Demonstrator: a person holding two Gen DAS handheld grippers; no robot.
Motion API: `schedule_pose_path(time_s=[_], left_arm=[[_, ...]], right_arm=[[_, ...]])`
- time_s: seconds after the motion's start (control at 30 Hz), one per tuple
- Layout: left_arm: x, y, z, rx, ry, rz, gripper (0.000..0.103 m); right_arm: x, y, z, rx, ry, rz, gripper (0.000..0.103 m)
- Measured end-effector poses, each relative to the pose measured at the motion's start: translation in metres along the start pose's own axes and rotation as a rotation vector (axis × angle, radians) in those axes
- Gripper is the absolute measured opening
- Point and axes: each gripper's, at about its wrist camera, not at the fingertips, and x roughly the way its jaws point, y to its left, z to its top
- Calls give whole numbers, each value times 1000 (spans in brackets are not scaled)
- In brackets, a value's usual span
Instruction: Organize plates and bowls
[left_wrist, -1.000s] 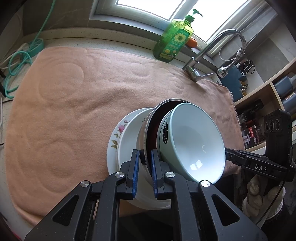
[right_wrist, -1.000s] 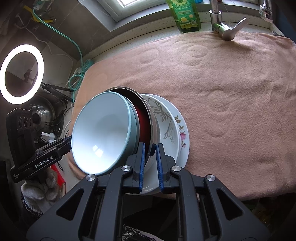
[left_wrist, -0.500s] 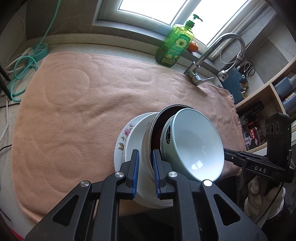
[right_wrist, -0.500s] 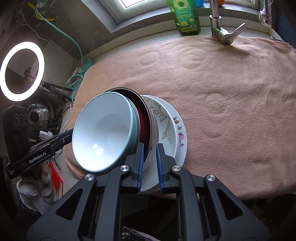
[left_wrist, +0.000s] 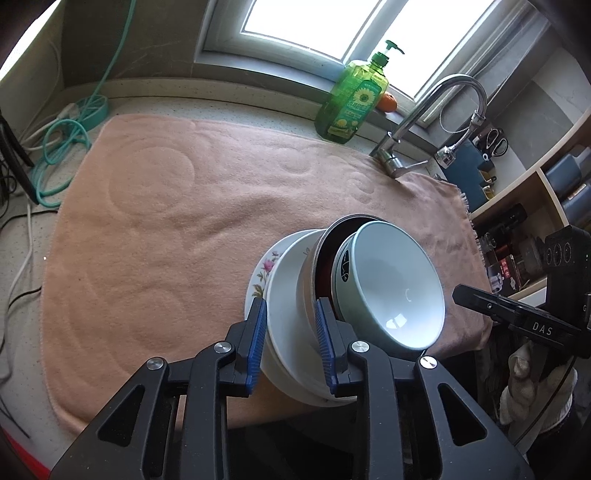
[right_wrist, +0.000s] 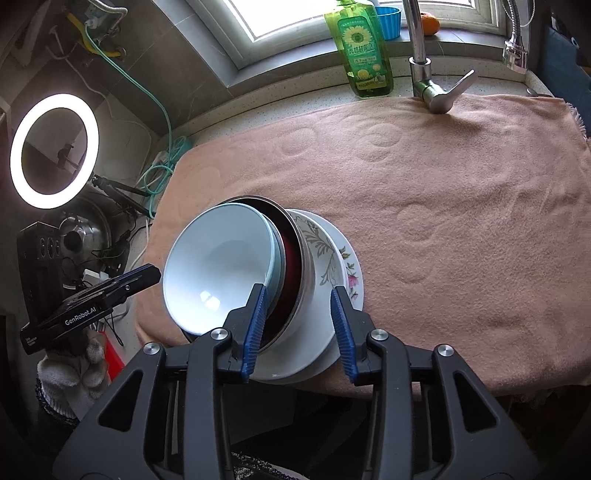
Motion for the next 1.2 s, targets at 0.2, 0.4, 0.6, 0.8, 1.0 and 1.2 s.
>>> schedule_pose_path(time_s=[0.2,0.4,0.6,0.8,1.0,1.2], left_arm=[[-15,-6,-6,39,-26,26,34],[-23,-17,-16,82,-47,52,50],[-31,-29,-27,109,-66,72,60],[-40,-45,-32,137,-90,108,67],[-52,-57,-37,148,-139,163,71],[-56,-62,-40,146,-165,215,72]], right_arm=[[-15,7,-5,-58,-46,-52,57],[-24,6,-14,-62,-67,-69,63],[-37,10,-22,-91,-114,-105,76],[-50,23,-28,-153,-156,-134,86],[-59,28,-35,-157,-184,-140,87],[-65,25,-40,-139,-204,-141,87]])
